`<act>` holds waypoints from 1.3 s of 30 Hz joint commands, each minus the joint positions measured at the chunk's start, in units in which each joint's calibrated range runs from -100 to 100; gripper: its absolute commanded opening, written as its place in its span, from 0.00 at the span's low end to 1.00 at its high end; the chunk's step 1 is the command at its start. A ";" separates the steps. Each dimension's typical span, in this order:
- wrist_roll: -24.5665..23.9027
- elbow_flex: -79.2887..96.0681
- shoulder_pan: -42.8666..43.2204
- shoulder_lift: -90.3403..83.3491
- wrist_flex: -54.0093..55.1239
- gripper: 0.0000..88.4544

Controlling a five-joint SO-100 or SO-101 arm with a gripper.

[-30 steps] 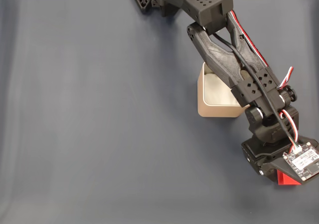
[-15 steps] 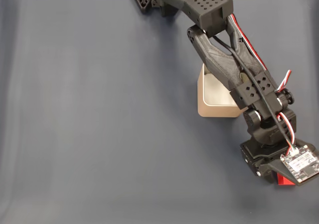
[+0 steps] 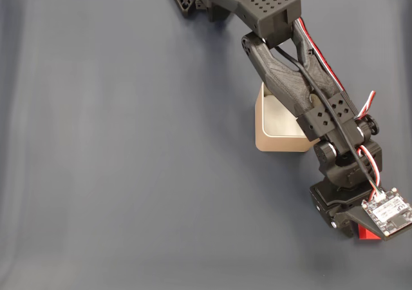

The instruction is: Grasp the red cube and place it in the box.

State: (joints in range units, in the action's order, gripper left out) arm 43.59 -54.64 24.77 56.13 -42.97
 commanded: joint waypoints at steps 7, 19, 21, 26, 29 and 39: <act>-1.17 -0.69 -0.09 -1.13 0.83 0.30; -0.39 -0.32 -0.31 -1.31 0.50 0.24; -0.15 -0.05 -0.31 -1.48 0.50 0.23; 0.05 0.68 -0.31 -1.82 0.50 0.23; 0.10 0.95 -0.31 -2.08 0.50 0.23; -1.66 1.50 -0.09 -3.04 1.24 0.34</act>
State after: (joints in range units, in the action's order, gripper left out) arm 42.95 -52.64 24.77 55.95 -42.49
